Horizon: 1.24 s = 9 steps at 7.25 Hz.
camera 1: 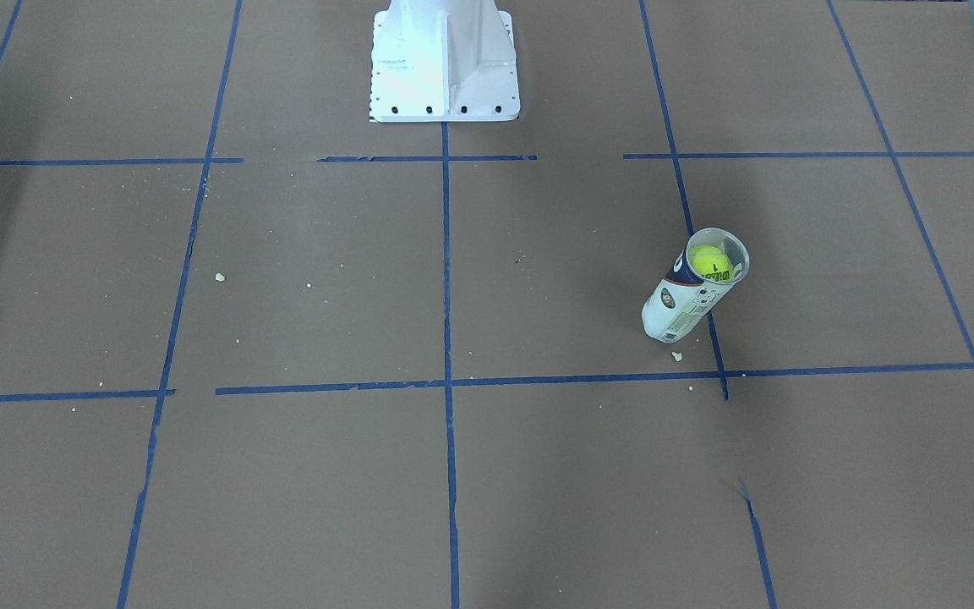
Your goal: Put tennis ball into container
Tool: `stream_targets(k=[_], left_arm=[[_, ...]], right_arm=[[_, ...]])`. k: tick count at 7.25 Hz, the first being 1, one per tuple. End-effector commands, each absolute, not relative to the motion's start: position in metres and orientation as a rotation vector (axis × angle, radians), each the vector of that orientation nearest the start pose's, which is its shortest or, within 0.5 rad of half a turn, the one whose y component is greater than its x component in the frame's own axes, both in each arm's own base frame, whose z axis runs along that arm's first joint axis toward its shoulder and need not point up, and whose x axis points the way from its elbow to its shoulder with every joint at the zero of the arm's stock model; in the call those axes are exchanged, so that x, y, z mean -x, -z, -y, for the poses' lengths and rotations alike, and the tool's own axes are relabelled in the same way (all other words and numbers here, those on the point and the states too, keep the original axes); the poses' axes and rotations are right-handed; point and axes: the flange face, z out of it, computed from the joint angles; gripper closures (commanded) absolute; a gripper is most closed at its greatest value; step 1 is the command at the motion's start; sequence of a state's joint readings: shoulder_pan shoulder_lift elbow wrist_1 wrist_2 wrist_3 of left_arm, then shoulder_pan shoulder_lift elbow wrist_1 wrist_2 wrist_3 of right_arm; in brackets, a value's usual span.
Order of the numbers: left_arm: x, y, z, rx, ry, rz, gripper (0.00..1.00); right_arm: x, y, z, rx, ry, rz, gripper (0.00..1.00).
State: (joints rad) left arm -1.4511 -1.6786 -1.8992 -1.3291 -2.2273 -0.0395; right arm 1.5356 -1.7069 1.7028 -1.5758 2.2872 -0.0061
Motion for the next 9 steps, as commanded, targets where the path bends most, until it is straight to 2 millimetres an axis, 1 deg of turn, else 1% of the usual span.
stream_targets(k=[1,2,3,5,7,9], left_arm=[[0.056,-0.6,0.462,0.007,-0.191,-0.657,0.0],[0.068,-0.642,0.453,0.077,-0.156,-0.666,0.0],[0.078,-0.657,0.444,0.096,-0.119,-0.67,0.0],[0.075,-0.655,0.445,0.086,-0.104,-0.744,0.0],[0.074,-0.649,0.452,0.086,-0.102,-0.744,0.0],[0.073,-0.655,0.45,0.093,-0.103,-0.748,0.0]], right_arm=[[-0.053,-0.66,0.436,0.016,0.037,0.716,0.0],[-0.053,-0.66,0.436,0.018,0.037,0.716,0.0],[-0.053,-0.661,0.435,0.019,0.036,0.716,0.0],[-0.053,-0.661,0.436,0.019,0.036,0.716,0.0],[-0.053,-0.661,0.435,0.019,0.036,0.716,0.0],[-0.053,-0.661,0.436,0.018,0.037,0.716,0.0]])
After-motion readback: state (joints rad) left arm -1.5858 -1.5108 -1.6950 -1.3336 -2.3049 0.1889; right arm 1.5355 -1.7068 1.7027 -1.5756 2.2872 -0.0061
